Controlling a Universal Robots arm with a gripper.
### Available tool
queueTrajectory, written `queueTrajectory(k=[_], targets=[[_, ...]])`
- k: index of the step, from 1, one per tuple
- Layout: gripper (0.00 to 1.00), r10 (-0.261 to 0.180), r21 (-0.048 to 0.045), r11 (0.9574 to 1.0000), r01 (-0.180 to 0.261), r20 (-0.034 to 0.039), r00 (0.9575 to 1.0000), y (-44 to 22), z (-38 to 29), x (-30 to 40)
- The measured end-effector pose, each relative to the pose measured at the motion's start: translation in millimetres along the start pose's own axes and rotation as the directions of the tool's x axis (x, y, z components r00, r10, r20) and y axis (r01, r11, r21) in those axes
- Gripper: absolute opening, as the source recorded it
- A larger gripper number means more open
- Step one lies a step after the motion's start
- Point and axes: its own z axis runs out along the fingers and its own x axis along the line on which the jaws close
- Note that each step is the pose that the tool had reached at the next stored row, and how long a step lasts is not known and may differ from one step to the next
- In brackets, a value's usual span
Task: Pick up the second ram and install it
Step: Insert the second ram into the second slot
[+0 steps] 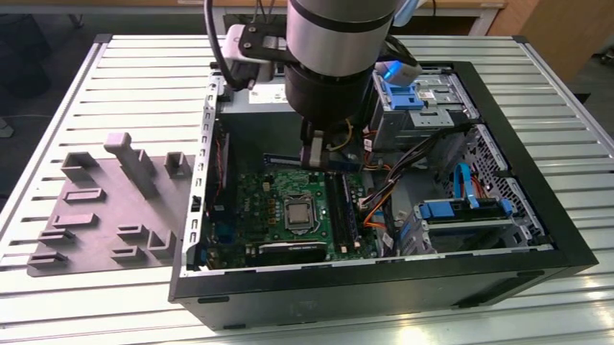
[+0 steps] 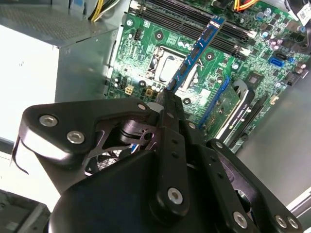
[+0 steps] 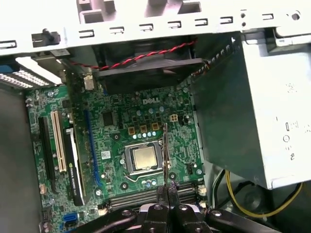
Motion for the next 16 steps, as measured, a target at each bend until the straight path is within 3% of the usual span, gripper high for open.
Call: queueTrajectory(k=[9, 16], targets=[[0.11, 0.092, 0.0117, 0.9957, -0.092, 0.0058, 0.9958, 0.0, 0.6, 0.1], [0.11, 0.179, 0.0224, 0.9835, -0.179, 0.0123, 0.9837, 0.0, 1.4, 0.2]])
